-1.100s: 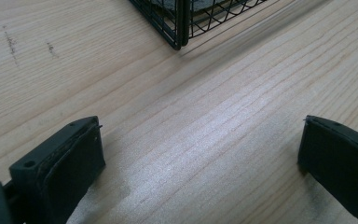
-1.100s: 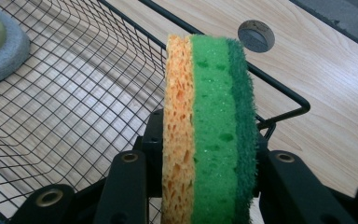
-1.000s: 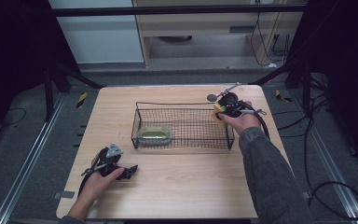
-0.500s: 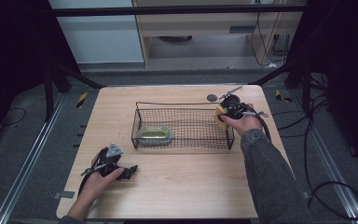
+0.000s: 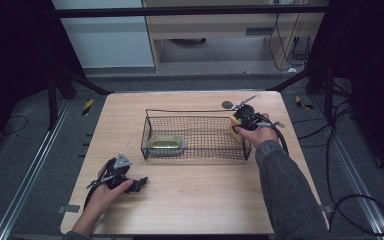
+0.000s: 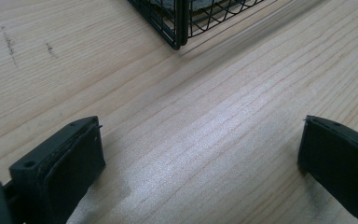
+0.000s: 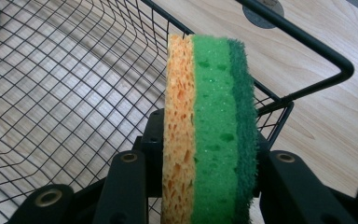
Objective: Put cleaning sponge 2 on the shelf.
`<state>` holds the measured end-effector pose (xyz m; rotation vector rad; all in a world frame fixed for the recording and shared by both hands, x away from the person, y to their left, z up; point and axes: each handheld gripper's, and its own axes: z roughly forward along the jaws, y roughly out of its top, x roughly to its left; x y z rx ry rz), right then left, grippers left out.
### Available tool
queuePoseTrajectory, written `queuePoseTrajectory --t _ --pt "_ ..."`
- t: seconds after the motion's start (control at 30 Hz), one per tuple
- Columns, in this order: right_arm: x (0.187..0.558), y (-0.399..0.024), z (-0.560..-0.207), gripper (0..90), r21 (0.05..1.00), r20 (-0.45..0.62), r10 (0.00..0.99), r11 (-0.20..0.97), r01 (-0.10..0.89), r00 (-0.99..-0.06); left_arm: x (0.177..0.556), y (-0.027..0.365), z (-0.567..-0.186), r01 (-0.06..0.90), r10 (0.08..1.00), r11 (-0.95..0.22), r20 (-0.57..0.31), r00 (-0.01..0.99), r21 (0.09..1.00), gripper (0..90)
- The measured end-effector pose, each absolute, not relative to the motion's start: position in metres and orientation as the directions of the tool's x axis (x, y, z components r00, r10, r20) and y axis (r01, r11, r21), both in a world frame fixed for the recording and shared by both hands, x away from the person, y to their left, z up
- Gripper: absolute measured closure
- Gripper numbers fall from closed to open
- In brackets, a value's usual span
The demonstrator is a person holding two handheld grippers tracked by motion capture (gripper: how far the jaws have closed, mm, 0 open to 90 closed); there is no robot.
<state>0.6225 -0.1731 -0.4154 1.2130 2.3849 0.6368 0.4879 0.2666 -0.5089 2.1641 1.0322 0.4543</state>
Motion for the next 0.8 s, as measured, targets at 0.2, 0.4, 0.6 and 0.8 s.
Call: queuePoseTrajectory --t 0.2,0.4,0.6,0.8 --pt "0.624 -0.170 -0.421 63.6 0.540 -0.145 0.820 0.535 0.650 -0.554 0.488 0.267 -0.509 0.542 0.782 -0.448 0.018 0.623 0.711 0.0" --pt "0.625 -0.166 -0.425 63.2 0.530 -0.154 0.815 0.546 0.649 -0.559 0.488 0.267 -0.509 0.542 0.782 -0.448 0.018 0.623 0.711 0.0" --pt "0.624 -0.164 -0.426 61.5 0.523 -0.164 0.811 0.554 0.648 -0.562 0.488 0.267 -0.509 0.541 0.780 -0.451 0.019 0.625 0.710 0.0" --pt "0.621 -0.163 -0.422 58.6 0.528 -0.161 0.809 0.555 0.643 -0.565 0.488 0.267 -0.509 0.541 0.780 -0.452 0.020 0.626 0.709 0.0"
